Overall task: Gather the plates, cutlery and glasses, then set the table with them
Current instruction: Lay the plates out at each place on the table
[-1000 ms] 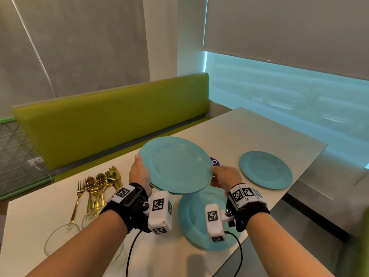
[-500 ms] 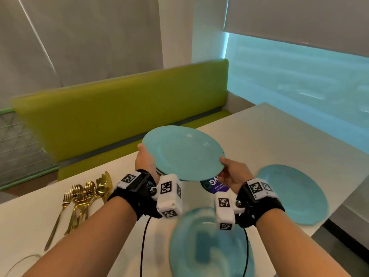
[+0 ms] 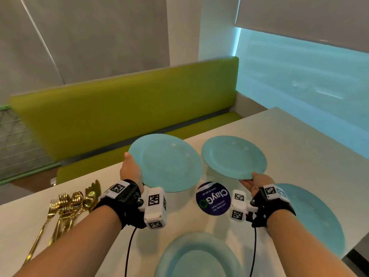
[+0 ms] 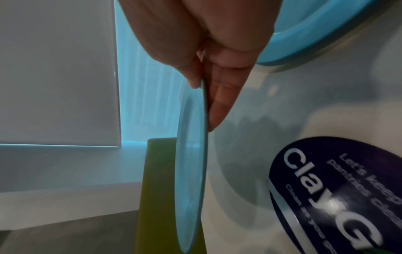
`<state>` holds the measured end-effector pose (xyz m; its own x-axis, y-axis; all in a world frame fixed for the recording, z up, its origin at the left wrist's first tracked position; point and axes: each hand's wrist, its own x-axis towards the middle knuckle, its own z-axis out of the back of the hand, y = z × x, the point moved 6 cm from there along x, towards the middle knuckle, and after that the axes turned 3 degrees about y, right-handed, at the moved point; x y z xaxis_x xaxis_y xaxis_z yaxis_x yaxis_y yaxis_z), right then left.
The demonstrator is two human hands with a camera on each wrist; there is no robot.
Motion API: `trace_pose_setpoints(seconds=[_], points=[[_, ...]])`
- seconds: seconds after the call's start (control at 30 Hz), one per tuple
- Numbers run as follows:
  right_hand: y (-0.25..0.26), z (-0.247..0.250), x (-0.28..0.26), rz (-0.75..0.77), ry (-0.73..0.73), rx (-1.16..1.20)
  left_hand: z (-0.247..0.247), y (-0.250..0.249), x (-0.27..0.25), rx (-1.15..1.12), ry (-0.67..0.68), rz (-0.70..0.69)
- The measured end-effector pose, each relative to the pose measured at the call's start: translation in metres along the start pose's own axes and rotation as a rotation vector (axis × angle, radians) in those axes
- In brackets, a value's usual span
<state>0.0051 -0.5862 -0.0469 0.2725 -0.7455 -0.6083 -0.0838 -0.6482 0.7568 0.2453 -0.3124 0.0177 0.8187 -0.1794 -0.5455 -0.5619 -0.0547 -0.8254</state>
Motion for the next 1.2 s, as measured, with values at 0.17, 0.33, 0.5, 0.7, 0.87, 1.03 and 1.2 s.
trace_pose_setpoints(seconds=[0.17,0.33,0.5,0.7,0.87,1.03,1.2], points=[[-0.001,-0.004,0.037,-0.08,0.009,0.065,-0.007,0.006,0.016,0.013,-0.029,0.024],[-0.005,-0.009,0.069,-0.115,-0.113,-0.063,-0.014,0.009,0.031,-0.01,-0.05,0.036],[-0.006,-0.023,0.093,0.005,-0.088,-0.365,-0.021,0.011,0.044,-0.044,-0.063,0.056],[-0.013,-0.031,0.106,-0.101,-0.037,-0.202,-0.028,0.02,0.062,-0.033,-0.054,0.087],[-0.008,-0.037,0.105,-0.052,-0.077,-0.446,-0.033,0.028,0.073,-0.014,-0.042,0.103],[0.001,-0.055,0.085,0.079,-0.15,-0.822,-0.038,0.035,0.077,0.0,-0.017,0.131],[-0.032,-0.111,0.049,0.1,0.092,-0.834,-0.035,0.047,0.08,-0.017,0.0,0.188]])
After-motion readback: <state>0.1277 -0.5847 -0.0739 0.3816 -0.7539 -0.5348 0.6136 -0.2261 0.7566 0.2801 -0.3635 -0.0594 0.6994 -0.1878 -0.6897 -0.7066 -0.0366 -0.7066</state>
